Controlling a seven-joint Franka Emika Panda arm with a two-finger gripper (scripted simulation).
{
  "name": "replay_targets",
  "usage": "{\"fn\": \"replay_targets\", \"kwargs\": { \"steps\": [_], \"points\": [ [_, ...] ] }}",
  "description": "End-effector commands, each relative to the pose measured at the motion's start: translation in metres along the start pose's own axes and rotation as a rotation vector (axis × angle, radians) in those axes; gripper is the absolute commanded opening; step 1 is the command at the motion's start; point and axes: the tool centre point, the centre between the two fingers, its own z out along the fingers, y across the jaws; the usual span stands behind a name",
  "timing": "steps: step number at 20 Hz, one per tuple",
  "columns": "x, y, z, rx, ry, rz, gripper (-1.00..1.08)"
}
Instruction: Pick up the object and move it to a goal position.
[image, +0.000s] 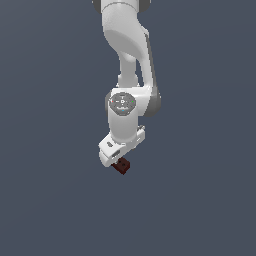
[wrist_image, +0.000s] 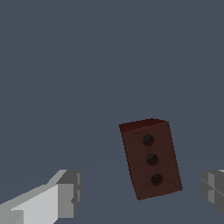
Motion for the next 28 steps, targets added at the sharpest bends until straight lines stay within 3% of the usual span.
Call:
{"fn": "replay_targets", "kwargs": {
  "steps": [1, 12, 21, 28],
  "points": [
    [-0.001, 0.006, 0.006, 0.0, 0.001, -0.055, 1.0],
    [-0.005, 0.022, 0.024, 0.001, 0.003, -0.195, 1.0],
    [-0.005, 0.023, 0.029, 0.002, 0.003, -0.206, 1.0],
    [-0.006, 0.023, 0.06, 0.002, 0.003, -0.209, 1.0]
  ]
}}
